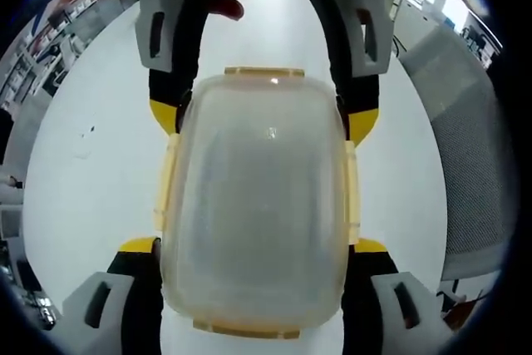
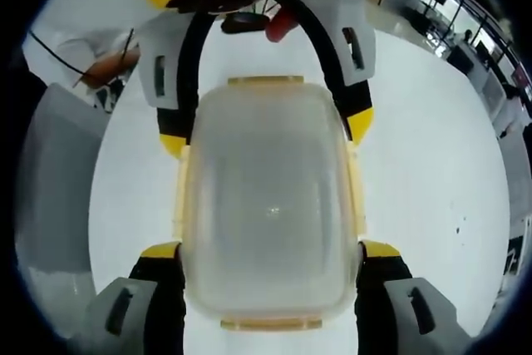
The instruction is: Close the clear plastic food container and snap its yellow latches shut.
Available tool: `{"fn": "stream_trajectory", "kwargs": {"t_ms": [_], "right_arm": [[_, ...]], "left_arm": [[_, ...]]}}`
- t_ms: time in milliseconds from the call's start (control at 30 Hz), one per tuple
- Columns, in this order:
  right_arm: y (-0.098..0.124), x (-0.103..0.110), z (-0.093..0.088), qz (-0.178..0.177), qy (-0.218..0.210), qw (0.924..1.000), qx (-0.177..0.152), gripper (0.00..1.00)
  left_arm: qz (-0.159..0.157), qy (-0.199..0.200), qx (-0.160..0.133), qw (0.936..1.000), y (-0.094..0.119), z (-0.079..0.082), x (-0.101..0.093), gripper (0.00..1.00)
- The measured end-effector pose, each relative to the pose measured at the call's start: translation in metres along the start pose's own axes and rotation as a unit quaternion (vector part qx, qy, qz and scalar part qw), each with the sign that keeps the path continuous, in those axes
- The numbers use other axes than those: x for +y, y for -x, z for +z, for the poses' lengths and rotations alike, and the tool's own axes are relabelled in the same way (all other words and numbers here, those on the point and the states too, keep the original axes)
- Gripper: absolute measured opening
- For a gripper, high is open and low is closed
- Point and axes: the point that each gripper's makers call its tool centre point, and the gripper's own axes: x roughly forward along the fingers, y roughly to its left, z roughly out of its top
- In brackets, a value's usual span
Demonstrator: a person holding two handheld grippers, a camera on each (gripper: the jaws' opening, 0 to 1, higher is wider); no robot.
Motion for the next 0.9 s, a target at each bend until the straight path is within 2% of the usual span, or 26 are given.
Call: {"fn": "stream_trajectory", "kwargs": {"t_ms": [200,267,367,533,600,667,767,900], "right_arm": [[0.002,0.0,0.001,-0.001,0.002,0.9999,-0.013,0.86],[0.003,0.0,0.001,0.0,0.007,0.9999,-0.015,0.86],[0.006,0.0,0.001,0.004,0.002,0.9997,-0.025,0.88],[0.011,0.002,0.008,0.006,-0.012,0.998,-0.061,0.94],[0.014,0.0,0.012,-0.008,-0.011,0.9969,-0.078,0.95],[0.018,-0.004,0.02,-0.028,-0.009,0.9934,-0.111,0.94],[0.02,-0.001,0.028,-0.045,0.012,0.9878,-0.148,0.92],[0.019,0.004,0.027,-0.045,-0.013,0.9864,-0.158,0.92]], "left_arm": [[0.006,-0.002,0.006,1.0,-0.001,0.0,-0.001,0.92],[0.009,-0.015,0.013,0.9998,-0.003,-0.001,-0.001,0.93],[0.003,-0.007,0.011,0.9999,-0.003,0.0,-0.005,0.99],[0.0,0.008,-0.005,1.0,0.003,0.005,-0.003,0.98],[0.001,0.009,-0.009,0.9999,0.005,0.005,-0.004,0.98],[0.005,0.004,-0.015,0.9999,0.006,0.005,-0.005,0.97],[0.017,0.013,-0.029,0.9993,0.008,0.009,-0.004,0.95],[0.031,0.022,-0.058,0.9976,0.013,0.014,-0.002,0.9]]}}
